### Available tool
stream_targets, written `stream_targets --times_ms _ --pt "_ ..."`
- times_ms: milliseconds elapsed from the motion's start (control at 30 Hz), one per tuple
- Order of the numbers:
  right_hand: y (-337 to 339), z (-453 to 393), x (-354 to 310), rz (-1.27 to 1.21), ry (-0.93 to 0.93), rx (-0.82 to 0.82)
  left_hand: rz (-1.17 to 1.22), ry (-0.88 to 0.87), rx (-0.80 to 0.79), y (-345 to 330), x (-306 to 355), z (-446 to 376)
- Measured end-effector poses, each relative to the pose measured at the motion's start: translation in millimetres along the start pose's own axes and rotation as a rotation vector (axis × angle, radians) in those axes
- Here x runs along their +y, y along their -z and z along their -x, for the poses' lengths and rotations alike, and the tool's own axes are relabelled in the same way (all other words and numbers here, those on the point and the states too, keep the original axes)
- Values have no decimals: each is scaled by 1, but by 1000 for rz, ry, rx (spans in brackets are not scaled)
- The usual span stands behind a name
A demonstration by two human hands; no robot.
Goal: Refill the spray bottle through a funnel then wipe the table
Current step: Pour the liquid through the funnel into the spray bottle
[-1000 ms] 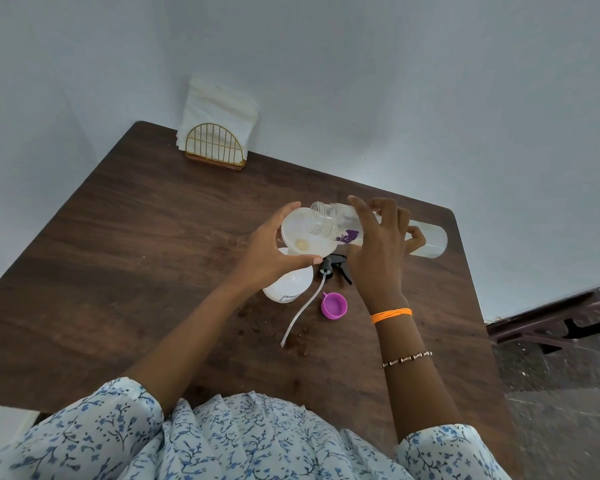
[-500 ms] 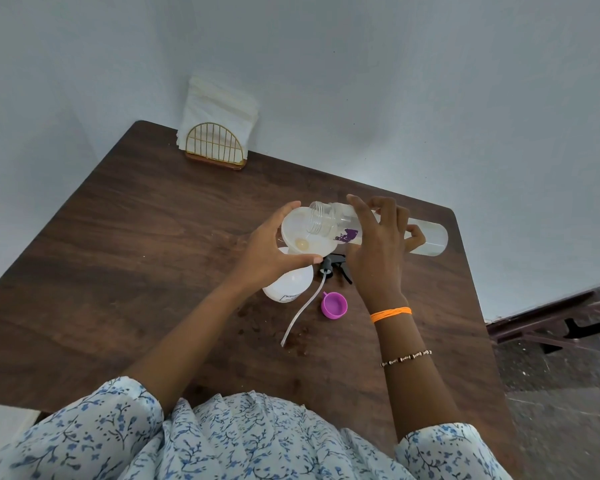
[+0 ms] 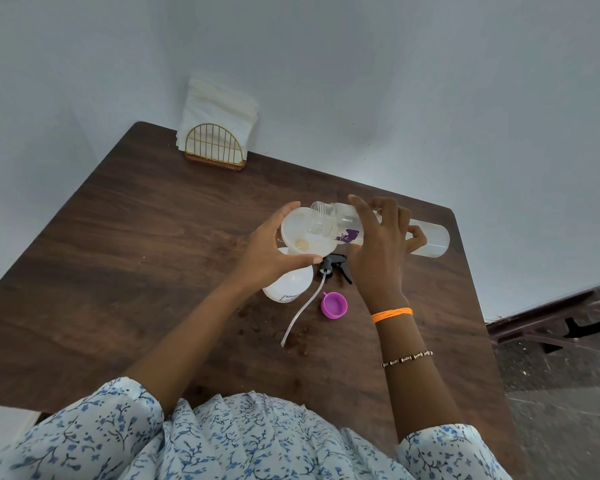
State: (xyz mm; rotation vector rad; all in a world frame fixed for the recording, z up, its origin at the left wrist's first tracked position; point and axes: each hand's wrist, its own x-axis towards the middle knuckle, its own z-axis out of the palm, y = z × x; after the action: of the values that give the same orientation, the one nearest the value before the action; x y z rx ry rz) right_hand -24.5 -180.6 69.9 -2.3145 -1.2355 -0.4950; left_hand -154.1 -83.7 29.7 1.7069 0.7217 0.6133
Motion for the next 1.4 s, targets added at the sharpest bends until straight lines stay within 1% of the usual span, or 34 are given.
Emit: stream_targets --times_ms 1400 --pt "-1 1 3 29 -4 8 11 -9 -10 2 -2 0"
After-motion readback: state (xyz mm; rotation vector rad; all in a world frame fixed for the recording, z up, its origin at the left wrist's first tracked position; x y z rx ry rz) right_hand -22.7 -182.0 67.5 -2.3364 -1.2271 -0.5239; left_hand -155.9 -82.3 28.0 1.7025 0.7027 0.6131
